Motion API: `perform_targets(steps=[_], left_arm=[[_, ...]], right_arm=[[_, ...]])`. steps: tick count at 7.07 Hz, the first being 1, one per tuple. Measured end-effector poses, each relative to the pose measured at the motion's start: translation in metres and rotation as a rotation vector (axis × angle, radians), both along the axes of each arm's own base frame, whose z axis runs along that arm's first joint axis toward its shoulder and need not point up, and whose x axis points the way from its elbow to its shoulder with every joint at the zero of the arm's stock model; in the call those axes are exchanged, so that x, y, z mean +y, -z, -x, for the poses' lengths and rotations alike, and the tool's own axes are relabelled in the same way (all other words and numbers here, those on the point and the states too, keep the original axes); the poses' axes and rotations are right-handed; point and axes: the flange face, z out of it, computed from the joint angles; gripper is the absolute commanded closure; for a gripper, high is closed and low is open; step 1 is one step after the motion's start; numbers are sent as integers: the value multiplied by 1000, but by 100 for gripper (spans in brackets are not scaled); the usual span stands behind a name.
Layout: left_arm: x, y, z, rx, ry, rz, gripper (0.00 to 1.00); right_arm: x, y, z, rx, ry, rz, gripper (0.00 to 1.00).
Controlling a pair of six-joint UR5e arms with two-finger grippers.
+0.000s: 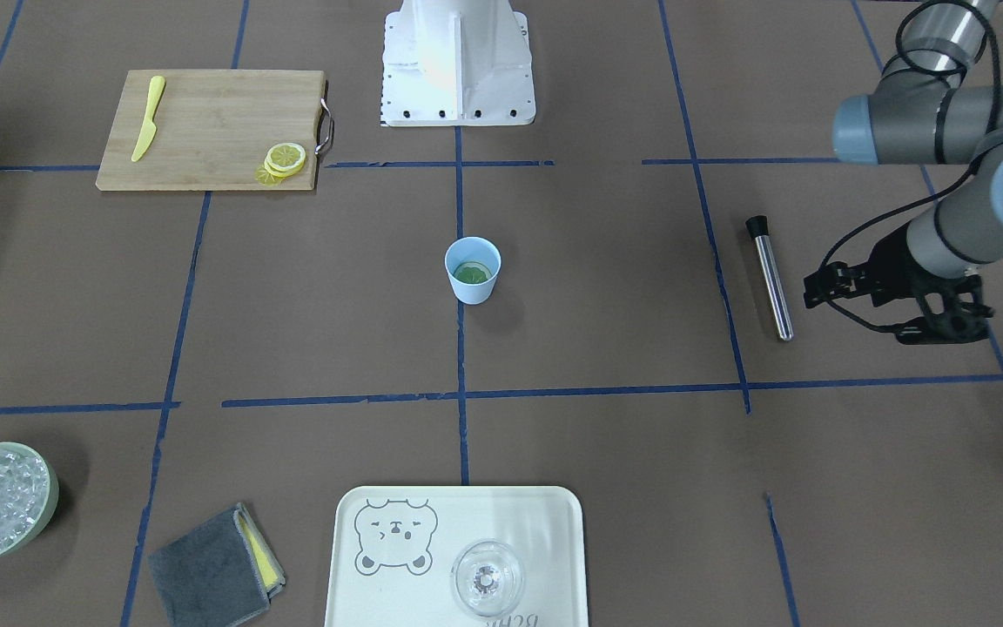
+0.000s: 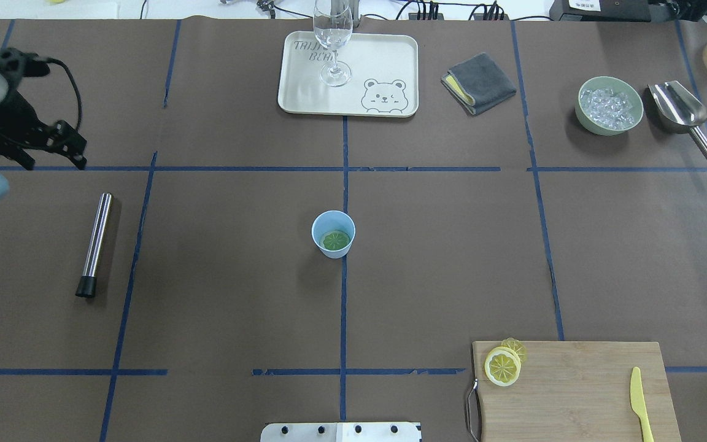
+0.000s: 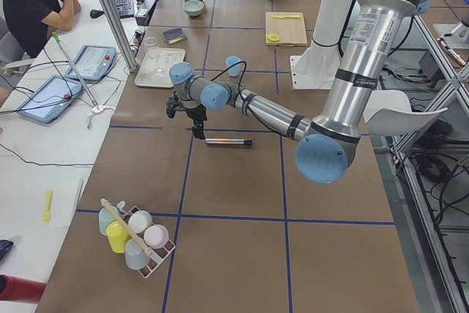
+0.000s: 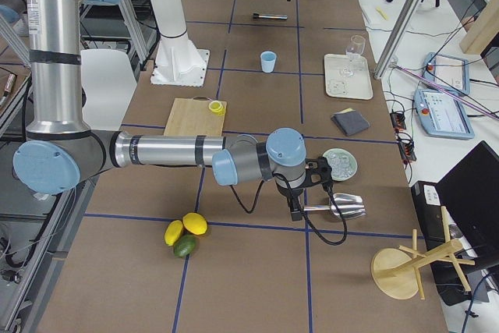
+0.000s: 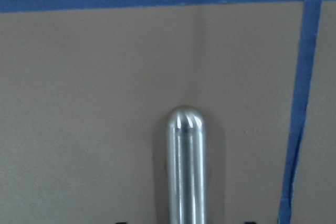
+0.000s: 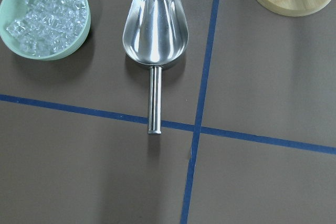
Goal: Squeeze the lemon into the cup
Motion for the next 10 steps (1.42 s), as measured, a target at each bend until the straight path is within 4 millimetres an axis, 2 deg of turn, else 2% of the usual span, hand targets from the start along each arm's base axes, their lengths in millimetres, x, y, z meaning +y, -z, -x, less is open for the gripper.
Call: perform_targets(steps=[1, 2, 3, 4, 5, 6, 7, 10], left_arm=[[-5, 7, 54, 8, 47, -61, 0], [-2, -6, 98, -2, 47, -122, 0], [7, -33, 134, -19, 13, -174, 0], [21, -72, 167, -37, -29, -208, 0], [38, -109, 192, -50, -64, -214, 0], [52, -136, 209, -56, -74, -200, 0], [63, -152, 226, -59, -58, -181, 0], [72, -162, 256, -64, 8, -148, 0]], right_arm=[[1, 0, 0, -2, 1, 1, 0], [2, -2, 0, -5, 2, 4, 0], [5, -4, 1, -13, 4, 10, 0], [7, -7, 2, -21, 7, 17, 0], [7, -9, 2, -26, 8, 25, 0], [8, -11, 2, -27, 7, 31, 0], [8, -13, 2, -28, 7, 37, 0], [10, -15, 2, -28, 7, 40, 0]])
